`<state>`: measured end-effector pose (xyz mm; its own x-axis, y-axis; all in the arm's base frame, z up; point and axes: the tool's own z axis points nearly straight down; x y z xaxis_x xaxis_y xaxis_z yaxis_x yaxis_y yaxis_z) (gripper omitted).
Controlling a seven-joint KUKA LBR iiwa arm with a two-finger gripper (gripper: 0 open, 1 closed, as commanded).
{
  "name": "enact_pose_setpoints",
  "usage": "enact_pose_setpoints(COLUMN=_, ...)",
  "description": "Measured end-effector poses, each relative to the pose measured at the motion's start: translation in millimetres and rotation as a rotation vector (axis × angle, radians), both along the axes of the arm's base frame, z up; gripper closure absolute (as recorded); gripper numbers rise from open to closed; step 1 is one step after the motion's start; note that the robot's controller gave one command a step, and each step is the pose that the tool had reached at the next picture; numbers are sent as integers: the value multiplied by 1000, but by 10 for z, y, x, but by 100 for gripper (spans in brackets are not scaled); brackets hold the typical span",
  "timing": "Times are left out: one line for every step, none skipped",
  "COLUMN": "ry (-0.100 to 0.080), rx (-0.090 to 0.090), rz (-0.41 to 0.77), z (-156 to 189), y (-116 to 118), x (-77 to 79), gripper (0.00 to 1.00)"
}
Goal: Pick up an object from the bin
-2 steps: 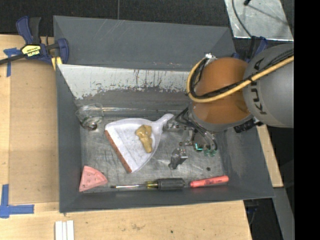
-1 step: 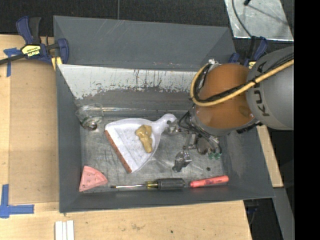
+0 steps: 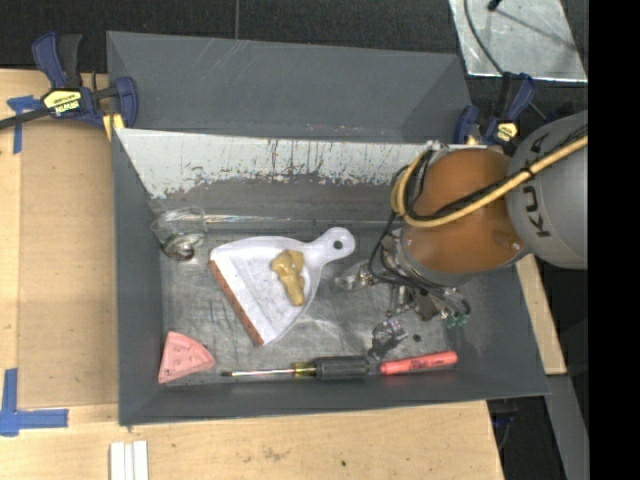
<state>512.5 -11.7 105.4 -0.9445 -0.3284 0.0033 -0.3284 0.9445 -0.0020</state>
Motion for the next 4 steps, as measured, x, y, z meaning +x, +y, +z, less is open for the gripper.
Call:
enact_pose_setpoints(ry=4, rx=4, rz=177, z=394, y=61, x=39, gripper=0)
enact_pose_setpoints(ry=-8, rx=3, rz=208, z=683, y=242, x=-26, gripper=0)
enact_pose_setpoints(ry=-4, rx=2, rz=480, z=620, y=745, x=-105, gripper=0)
enact_pose_setpoints(ry=-6, rx=8, rz=621, z=667, y=931, x=-19, gripper=0)
